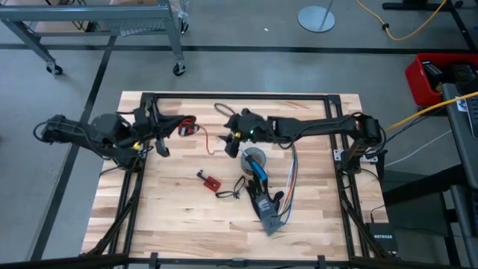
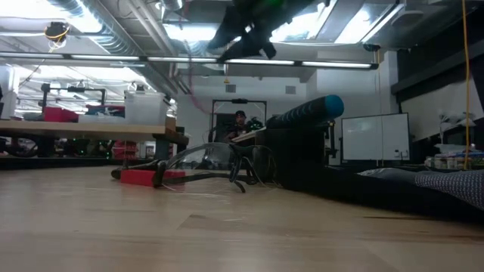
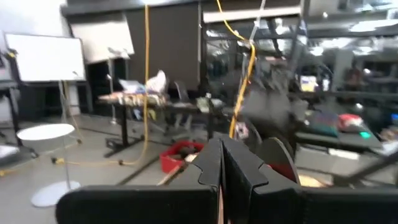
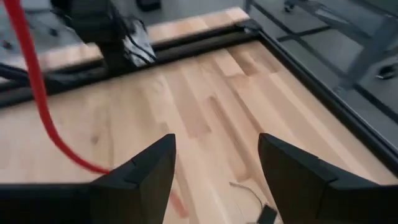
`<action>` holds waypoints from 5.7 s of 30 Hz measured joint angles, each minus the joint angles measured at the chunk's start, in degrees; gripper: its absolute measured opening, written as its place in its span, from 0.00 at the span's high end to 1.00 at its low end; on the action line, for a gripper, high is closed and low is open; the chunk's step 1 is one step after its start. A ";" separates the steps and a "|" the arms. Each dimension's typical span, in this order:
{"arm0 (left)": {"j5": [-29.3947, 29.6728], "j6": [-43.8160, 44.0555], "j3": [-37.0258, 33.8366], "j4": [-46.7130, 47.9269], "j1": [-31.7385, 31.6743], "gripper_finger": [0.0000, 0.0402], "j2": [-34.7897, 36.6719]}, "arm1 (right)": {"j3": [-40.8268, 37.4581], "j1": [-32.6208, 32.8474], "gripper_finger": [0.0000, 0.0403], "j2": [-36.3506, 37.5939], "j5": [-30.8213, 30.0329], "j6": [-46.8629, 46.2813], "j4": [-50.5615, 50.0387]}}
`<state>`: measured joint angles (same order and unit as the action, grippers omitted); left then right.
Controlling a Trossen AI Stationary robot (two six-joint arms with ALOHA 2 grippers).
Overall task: Coil cords
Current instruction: Coil the red wire around the spool
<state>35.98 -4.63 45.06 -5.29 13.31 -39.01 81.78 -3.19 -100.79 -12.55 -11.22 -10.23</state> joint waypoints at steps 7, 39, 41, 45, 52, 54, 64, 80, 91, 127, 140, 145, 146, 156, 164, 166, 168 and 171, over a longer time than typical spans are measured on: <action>-8.06 2.44 0.00 3.67 3.94 1.00 1.30 | 0.00 -2.38 0.42 2.65 14.50 4.67 3.32; -15.01 0.16 0.02 -1.54 6.15 1.00 -9.21 | 0.00 3.23 0.67 2.17 33.37 7.27 20.66; -14.98 0.34 0.02 -1.60 6.13 1.00 -9.30 | 0.00 3.23 0.67 2.12 33.04 7.27 20.61; -14.98 0.78 0.02 -1.53 6.13 1.00 -9.96 | 0.00 3.25 0.67 2.12 33.04 7.26 20.93; -15.01 0.21 0.02 -3.75 6.08 1.00 -11.93 | 0.00 3.23 0.67 2.10 33.02 7.28 22.82; -14.99 -0.16 0.01 -4.62 6.08 1.00 -12.44 | 0.00 3.23 0.67 2.10 33.00 7.27 22.91; -14.98 -0.30 0.02 -4.87 6.08 1.00 -12.95 | 0.00 3.25 0.72 2.10 33.10 7.27 22.67; -14.79 0.14 0.02 -4.95 6.08 0.97 -12.86 | 0.00 3.25 0.98 2.10 33.24 7.82 23.27; -12.43 0.14 0.02 -4.82 6.10 0.78 -9.50 | 0.00 3.23 0.99 2.10 33.09 7.64 23.09; 4.92 12.12 -1.46 7.55 4.42 0.76 -18.74 | 0.07 -1.69 0.99 5.92 7.86 18.75 31.37; 6.74 14.98 -1.46 5.55 2.72 0.78 -24.62 | 0.07 -1.70 0.99 5.92 8.04 18.88 31.28; 6.78 14.94 -1.46 6.13 2.74 0.88 -24.58 | 0.07 -1.71 0.99 5.92 8.04 18.99 31.05; 6.78 14.94 -1.46 6.41 2.74 0.91 -24.58 | 0.07 -1.70 0.99 5.92 8.04 18.99 31.03; 12.81 17.53 -1.46 13.85 2.67 0.99 -22.32 | 0.07 -1.69 0.99 5.92 11.51 16.78 22.25; 14.19 25.06 -1.44 23.79 0.29 0.99 -19.15 | 0.06 -1.65 0.99 5.92 17.11 14.21 19.99; 14.17 25.23 -1.44 25.13 -0.29 0.99 -19.00 | 0.04 -1.65 0.99 5.89 18.73 14.01 19.93; 14.13 25.23 -1.44 25.84 -0.74 0.99 -18.69 | 0.04 -1.65 0.99 5.87 19.31 13.99 18.98; 14.15 24.96 -1.44 26.26 -1.04 0.99 -17.63 | 0.04 -1.65 0.99 5.88 19.61 13.83 15.34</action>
<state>50.13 20.33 43.62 20.97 12.27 -56.65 81.82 -4.84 -94.91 7.06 2.61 5.11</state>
